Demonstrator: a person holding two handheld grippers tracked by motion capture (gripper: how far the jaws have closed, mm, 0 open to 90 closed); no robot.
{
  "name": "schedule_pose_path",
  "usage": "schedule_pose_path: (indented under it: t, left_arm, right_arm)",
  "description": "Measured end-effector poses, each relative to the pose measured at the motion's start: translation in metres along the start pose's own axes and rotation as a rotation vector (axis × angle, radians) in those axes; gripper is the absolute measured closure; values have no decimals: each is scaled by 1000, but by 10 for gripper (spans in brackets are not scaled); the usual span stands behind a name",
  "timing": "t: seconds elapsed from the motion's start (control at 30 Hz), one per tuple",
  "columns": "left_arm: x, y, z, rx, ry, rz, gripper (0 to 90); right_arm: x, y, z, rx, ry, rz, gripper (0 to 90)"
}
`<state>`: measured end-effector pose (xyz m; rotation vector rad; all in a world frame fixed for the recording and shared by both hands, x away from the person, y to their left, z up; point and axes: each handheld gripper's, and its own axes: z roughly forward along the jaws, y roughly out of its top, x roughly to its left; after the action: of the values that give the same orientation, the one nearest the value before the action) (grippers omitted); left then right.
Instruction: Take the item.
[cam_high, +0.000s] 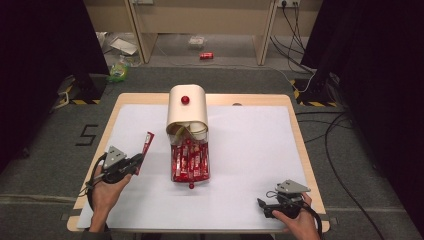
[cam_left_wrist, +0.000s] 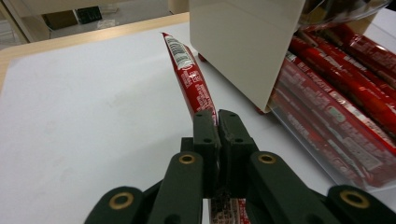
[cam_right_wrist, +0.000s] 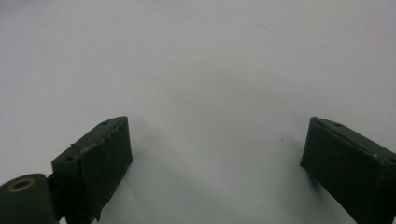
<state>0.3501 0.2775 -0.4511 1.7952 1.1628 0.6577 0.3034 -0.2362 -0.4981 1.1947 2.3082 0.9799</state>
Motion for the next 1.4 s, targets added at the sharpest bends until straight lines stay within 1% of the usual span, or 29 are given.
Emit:
schedule_pose_path:
  t: [0.07,0.1,0.13,0.37,0.63,0.83,0.87,1.03,1.17,1.27,1.4]
  left_arm:
    - [3,-5,9,18,8,-3,858]
    - [3,-5,9,18,8,-3,857]
    - [6,-8,13,28,12,-9,858]
    - [10,-13,19,40,21,-20,858]
    - [11,-17,25,54,29,-16,857]
    - [13,-21,29,68,26,-31,857]
    - [13,-22,30,72,31,-25,856]
    - [14,-22,31,73,35,-26,856]
    - [16,-26,35,80,42,-36,856]
    - [16,-29,38,96,42,-39,854]
    - [16,-30,39,92,41,-42,837]
  right_arm:
    - [0,0,0,-1,0,-1,85]
    - [0,0,0,0,0,-1,85]
    - [0,0,0,0,0,0,85]
    - [0,0,0,-2,0,-1,84]
    - [0,0,0,0,1,-1,83]
    - [0,0,0,-1,0,-1,83]
    - [0,0,0,-1,0,0,83]
    - [0,0,0,-2,0,-1,82]
    - [0,0,0,-1,0,-1,82]
    - [0,0,0,-1,0,-2,82]
    - [0,0,0,0,0,-3,81]
